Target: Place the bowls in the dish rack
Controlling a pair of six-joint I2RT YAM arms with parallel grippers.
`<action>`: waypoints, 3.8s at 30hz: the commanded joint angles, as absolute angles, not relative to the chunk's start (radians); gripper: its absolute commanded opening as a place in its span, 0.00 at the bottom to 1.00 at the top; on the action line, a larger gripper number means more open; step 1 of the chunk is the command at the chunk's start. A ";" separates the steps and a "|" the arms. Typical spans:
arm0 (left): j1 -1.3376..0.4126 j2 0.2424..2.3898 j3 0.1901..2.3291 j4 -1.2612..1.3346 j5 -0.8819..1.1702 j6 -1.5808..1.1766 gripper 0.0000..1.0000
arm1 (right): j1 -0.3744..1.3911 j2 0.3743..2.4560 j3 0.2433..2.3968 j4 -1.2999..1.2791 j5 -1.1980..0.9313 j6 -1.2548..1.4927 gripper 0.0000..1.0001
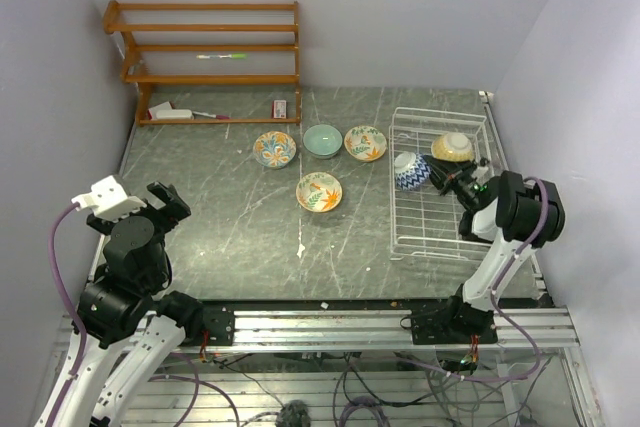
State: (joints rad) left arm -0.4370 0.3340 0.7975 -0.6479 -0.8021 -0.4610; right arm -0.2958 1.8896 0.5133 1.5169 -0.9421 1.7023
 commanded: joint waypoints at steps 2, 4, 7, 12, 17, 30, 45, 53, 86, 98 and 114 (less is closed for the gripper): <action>-0.428 0.335 0.807 -0.625 -0.814 -0.468 0.98 | -0.295 1.981 0.402 1.742 -0.928 1.755 0.05; -0.428 0.335 0.808 -0.624 -0.814 -0.469 0.98 | -0.295 1.935 0.408 1.633 -0.928 1.690 0.05; -0.428 0.333 0.808 -0.625 -0.815 -0.467 0.98 | -0.298 1.847 0.425 1.444 -0.913 1.571 0.06; -0.428 0.317 0.807 -0.625 -0.818 -0.466 0.98 | -0.299 1.697 0.503 1.012 -0.874 1.329 0.15; -0.428 0.311 0.807 -0.625 -0.817 -0.465 0.98 | -0.299 1.602 0.573 0.658 -0.797 1.106 0.43; -0.428 0.301 0.807 -0.628 -0.810 -0.470 0.98 | -0.299 1.491 0.640 0.423 -0.748 0.946 0.61; -0.428 0.306 0.805 -0.617 -0.796 -0.463 0.98 | -0.150 1.287 0.900 -0.144 -0.378 0.524 0.72; -0.428 0.309 0.805 -0.614 -0.791 -0.462 0.98 | -0.004 1.308 0.983 -0.280 -0.174 0.425 0.73; -0.428 0.326 0.799 -0.583 -0.744 -0.433 0.98 | 0.296 1.424 1.066 -0.342 0.218 0.469 0.72; -0.428 0.334 0.799 -0.583 -0.763 -0.430 0.98 | 0.248 1.486 1.039 -0.303 0.196 0.463 0.75; -0.428 0.346 0.799 -0.589 -0.771 -0.436 0.98 | 0.243 1.497 1.012 -0.299 0.455 0.418 0.73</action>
State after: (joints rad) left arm -0.4355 0.3351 0.7975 -0.6178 -0.7555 -0.4408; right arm 0.2527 1.5177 1.0195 -0.2607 0.3130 0.4614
